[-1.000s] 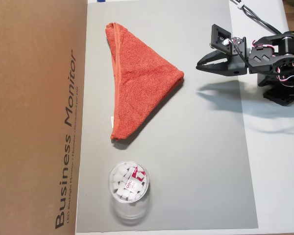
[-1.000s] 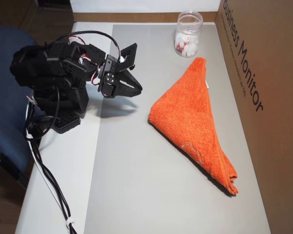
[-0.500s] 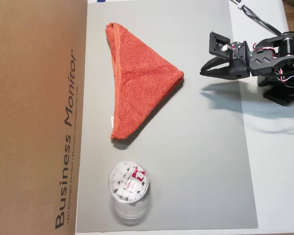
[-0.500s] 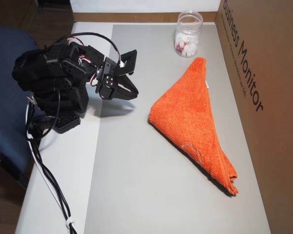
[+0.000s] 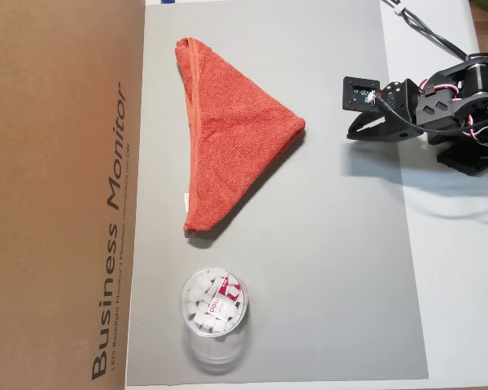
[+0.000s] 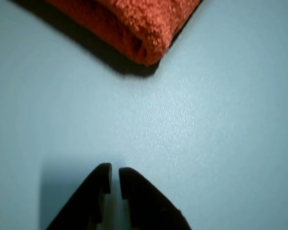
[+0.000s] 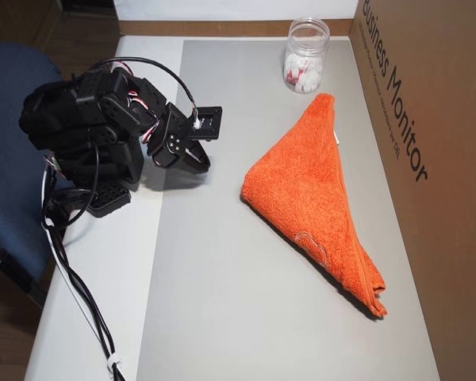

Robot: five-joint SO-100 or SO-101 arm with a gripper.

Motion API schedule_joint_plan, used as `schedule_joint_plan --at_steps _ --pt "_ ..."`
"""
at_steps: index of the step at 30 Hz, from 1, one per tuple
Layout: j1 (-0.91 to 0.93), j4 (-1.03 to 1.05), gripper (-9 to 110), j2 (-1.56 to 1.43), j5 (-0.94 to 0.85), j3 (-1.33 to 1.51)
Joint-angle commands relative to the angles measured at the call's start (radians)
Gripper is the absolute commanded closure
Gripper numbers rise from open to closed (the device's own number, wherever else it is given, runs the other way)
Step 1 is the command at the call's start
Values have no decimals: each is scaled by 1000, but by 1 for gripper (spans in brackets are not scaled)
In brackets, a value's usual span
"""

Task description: Fold the blanket.

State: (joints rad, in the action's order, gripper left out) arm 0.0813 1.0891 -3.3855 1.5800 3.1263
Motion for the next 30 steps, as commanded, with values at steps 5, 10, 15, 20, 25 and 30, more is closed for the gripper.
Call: schedule_joint_plan --at_steps 5,10,15,20,25,30 --pt "0 167 102 -14 3 9" --pt "11 224 102 -12 3 9" --pt "12 224 102 -12 3 9" --pt "12 224 102 -12 -12 9" --pt "11 224 102 -12 -12 9" --pt "11 224 102 -12 -14 9"
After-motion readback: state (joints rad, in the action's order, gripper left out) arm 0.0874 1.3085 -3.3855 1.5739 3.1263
